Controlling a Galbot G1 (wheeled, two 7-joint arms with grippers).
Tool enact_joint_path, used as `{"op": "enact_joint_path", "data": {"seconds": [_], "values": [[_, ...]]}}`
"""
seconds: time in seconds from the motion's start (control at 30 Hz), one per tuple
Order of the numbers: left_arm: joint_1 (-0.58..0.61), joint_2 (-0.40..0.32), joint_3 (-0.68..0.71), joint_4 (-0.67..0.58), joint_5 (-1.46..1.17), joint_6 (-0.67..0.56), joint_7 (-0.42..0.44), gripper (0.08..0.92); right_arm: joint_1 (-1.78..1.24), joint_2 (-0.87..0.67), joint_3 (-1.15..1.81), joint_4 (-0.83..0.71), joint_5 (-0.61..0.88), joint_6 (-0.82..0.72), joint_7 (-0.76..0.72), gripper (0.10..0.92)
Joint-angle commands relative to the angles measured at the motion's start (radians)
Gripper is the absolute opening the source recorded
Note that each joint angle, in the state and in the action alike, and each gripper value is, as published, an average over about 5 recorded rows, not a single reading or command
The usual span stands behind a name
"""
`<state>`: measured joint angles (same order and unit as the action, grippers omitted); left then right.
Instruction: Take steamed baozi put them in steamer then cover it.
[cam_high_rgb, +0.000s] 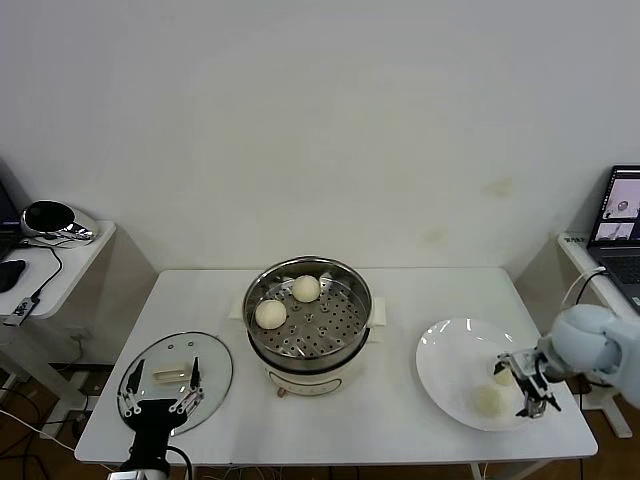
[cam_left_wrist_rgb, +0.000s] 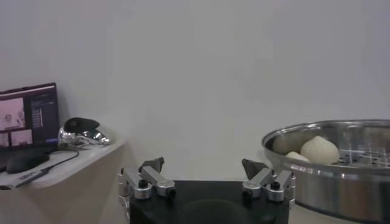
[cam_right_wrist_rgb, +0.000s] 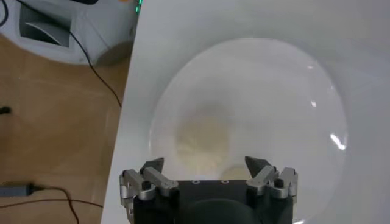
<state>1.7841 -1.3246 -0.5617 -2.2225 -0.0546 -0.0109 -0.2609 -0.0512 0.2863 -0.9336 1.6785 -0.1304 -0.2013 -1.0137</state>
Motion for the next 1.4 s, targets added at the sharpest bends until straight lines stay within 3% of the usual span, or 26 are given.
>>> {"op": "enact_joint_path", "data": {"seconds": [0.03, 0.6, 1.03, 1.4], "values": [[0.001, -0.001, -0.005, -0.001, 0.003, 0.0, 0.0, 0.823, -0.262, 0.054, 0.205, -0.063, -0.059, 0.012, 0.039, 0.823], [0.0, -0.007, -0.005, -0.001, 0.003, -0.001, 0.0, 0.823, -0.266, 0.112, 0.231, -0.13, -0.058, -0.007, 0.062, 0.82], [0.003, -0.005, -0.006, -0.008, 0.0, -0.003, 0.0, 0.823, -0.207, 0.113, 0.221, -0.129, -0.014, -0.015, 0.021, 0.603], [-0.003, 0.005, -0.008, -0.009, -0.01, -0.005, 0.0, 0.823, 0.195, 0.135, 0.098, -0.136, 0.177, 0.009, -0.063, 0.599]]}}
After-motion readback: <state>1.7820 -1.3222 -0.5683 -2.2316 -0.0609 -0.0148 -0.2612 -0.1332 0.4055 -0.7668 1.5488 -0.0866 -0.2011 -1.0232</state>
